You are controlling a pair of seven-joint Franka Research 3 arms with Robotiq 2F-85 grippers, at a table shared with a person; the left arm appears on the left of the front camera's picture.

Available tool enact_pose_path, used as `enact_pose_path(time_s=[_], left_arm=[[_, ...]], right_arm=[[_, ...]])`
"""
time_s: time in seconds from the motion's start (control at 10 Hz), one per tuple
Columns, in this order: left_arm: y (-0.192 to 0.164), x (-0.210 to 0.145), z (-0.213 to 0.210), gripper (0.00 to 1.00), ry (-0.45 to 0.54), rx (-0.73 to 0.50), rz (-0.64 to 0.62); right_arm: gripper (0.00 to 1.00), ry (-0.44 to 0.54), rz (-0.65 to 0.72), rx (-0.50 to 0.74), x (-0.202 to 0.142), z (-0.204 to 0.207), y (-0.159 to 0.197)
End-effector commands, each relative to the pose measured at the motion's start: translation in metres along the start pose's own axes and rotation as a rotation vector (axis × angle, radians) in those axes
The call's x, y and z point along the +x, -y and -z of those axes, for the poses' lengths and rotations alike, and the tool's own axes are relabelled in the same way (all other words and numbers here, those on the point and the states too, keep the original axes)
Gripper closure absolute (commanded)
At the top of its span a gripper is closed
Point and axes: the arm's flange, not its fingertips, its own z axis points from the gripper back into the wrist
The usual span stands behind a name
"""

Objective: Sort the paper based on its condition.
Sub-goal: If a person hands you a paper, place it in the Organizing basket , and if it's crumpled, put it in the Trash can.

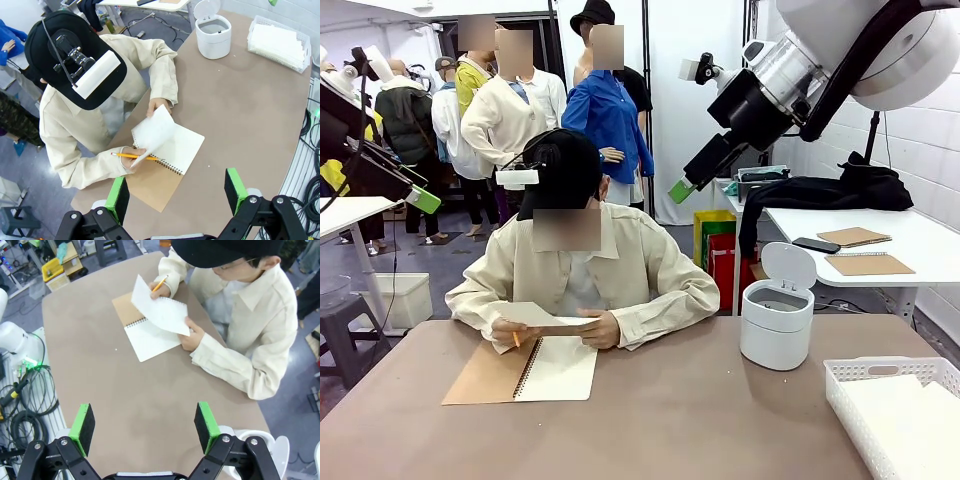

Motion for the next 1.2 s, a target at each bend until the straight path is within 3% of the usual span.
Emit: enact_pose_path(time_s=[0.0, 1.1], left_arm=[[-0.0009, -0.0004, -0.0006, 0.00, 0.003, -0.002, -0.001], [-0.0009, -0.0004, -0.0006, 0.00, 0.003, -0.002, -0.001]], right_arm=[[0.00, -0.003, 0.003, 0.004, -0.0011, 0.0000, 0.0009], [0.00, -0.003, 0.003, 0.004, -0.0011, 0.0000, 0.0009]])
